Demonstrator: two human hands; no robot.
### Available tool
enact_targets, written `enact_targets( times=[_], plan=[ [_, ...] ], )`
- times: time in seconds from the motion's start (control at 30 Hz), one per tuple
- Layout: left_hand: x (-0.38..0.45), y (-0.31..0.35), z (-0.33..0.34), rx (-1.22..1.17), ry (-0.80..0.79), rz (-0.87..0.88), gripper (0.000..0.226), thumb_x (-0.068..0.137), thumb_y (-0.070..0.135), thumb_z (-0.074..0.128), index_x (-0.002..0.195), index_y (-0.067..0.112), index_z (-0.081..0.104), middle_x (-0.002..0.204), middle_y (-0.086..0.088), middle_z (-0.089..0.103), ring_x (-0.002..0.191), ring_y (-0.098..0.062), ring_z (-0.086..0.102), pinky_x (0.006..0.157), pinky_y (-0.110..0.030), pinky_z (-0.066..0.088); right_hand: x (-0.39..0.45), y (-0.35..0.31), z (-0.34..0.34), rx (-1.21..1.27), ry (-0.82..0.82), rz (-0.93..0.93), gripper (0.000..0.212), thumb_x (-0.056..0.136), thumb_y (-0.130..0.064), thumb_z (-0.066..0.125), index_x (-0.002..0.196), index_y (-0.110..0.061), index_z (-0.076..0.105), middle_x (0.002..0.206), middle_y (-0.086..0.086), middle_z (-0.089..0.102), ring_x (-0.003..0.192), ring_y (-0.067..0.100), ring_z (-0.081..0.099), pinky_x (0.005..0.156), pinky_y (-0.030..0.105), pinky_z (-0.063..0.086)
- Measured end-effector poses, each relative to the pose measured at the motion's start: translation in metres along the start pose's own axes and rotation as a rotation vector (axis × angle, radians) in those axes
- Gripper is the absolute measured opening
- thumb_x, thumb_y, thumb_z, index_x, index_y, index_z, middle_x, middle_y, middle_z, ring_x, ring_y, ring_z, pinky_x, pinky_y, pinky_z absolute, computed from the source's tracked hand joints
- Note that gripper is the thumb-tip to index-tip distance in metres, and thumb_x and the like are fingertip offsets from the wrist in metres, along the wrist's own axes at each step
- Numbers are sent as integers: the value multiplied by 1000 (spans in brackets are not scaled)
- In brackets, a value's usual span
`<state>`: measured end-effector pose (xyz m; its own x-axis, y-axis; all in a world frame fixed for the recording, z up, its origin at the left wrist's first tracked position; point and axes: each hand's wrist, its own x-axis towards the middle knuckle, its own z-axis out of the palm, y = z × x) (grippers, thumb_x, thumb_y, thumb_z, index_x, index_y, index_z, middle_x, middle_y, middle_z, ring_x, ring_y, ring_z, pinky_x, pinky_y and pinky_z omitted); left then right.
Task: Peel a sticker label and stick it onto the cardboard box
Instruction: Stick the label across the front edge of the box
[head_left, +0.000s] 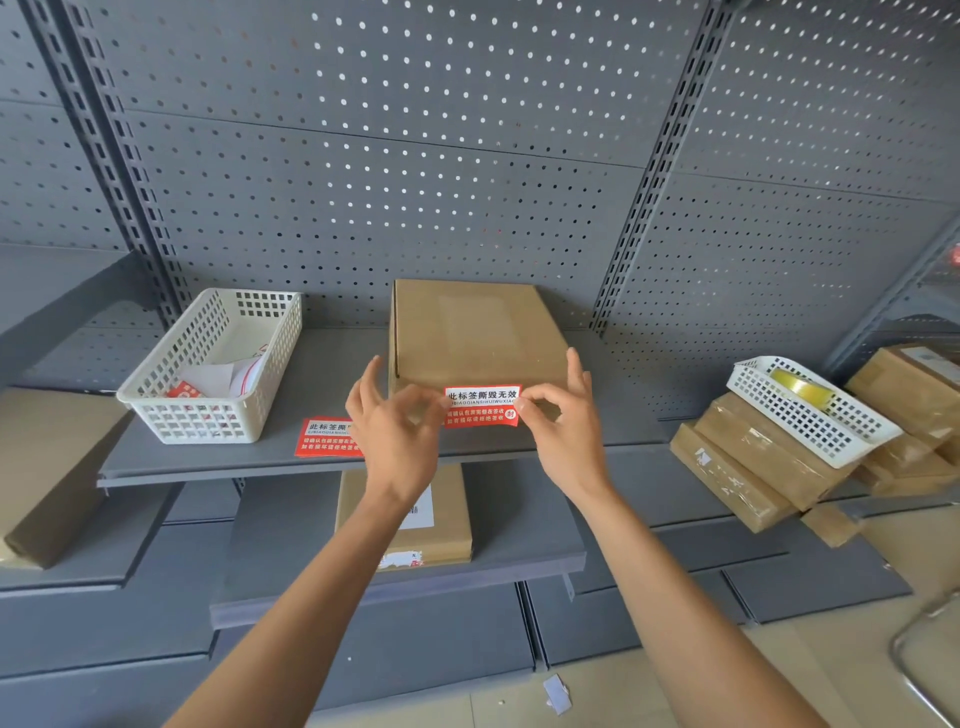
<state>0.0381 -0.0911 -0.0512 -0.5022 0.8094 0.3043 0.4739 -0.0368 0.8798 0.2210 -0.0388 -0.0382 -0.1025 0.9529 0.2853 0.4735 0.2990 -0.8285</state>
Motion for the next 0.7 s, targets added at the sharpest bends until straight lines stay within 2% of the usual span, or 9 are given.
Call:
enact_targets(
  times=[0.07, 0.17, 0.23, 0.3, 0.4, 0.43, 0.5, 0.57, 0.7],
  plan=[
    [-3, 0, 5, -17, 2, -33, 7, 91, 32, 73, 85, 31, 76, 167, -7, 22, 153, -26, 12, 116, -55, 19, -2, 2, 1, 20, 31, -14, 11, 94, -16, 68, 85, -17, 75, 172, 7, 6, 159, 21, 1, 121, 29, 22],
    [-4, 2, 10, -28, -18, -59, 15, 91, 34, 73, 79, 41, 71, 167, -7, 23, 153, -26, 11, 117, -53, 20, -2, 4, 0, 45, 63, -37, 12, 93, -14, 68, 83, -16, 75, 172, 7, 4, 159, 13, 9, 102, 5, 30],
    [-3, 3, 11, -47, -29, -55, 15, 92, 32, 73, 79, 40, 71, 165, -9, 28, 153, -25, 11, 117, -48, 20, 1, 7, -1, 46, 64, -54, 12, 93, -15, 69, 84, -18, 75, 172, 6, 3, 158, 12, 10, 106, 14, 33],
    [-2, 2, 13, -49, -34, -53, 13, 92, 30, 73, 80, 35, 73, 161, -8, 36, 153, -25, 11, 117, -45, 20, 4, 10, -1, 40, 65, -48, 11, 93, -16, 70, 84, -21, 75, 172, 5, 3, 159, 18, 5, 107, 15, 33],
    [-1, -1, 15, -35, -48, -57, 11, 92, 30, 74, 81, 32, 75, 156, -6, 44, 151, -24, 14, 111, -37, 21, 8, 15, 0, 31, 70, -36, 13, 92, -16, 71, 84, -25, 75, 172, 4, 3, 159, 25, 1, 100, -2, 20],
    [0, -2, 17, -31, -54, -57, 11, 92, 31, 74, 81, 34, 75, 154, -5, 46, 150, -24, 16, 109, -35, 21, 10, 18, 0, 34, 67, -37, 15, 92, -17, 72, 82, -29, 75, 172, 4, 3, 159, 25, 1, 108, 4, 20],
    [2, -5, 20, -19, -61, -48, 16, 91, 33, 74, 79, 42, 70, 152, -5, 49, 148, -21, 18, 108, -35, 21, 13, 21, -1, 51, 50, -35, 21, 91, -18, 72, 79, -35, 73, 172, 3, 4, 160, 20, 4, 122, 31, 25],
    [3, -6, 22, -9, -58, -42, 21, 91, 34, 73, 76, 47, 66, 152, -6, 50, 147, -20, 20, 107, -36, 22, 15, 23, -1, 60, 27, -35, 22, 91, -18, 72, 77, -35, 72, 172, 5, 6, 158, 7, 7, 122, 43, 27],
    [3, -4, 22, 11, -51, -73, 21, 91, 36, 73, 75, 47, 65, 159, -6, 40, 150, -23, 18, 113, -51, 23, 16, 24, -3, 58, 7, -55, 13, 91, -17, 72, 79, -22, 75, 172, 4, 10, 146, -20, 9, 118, 26, 29]
  ],
)
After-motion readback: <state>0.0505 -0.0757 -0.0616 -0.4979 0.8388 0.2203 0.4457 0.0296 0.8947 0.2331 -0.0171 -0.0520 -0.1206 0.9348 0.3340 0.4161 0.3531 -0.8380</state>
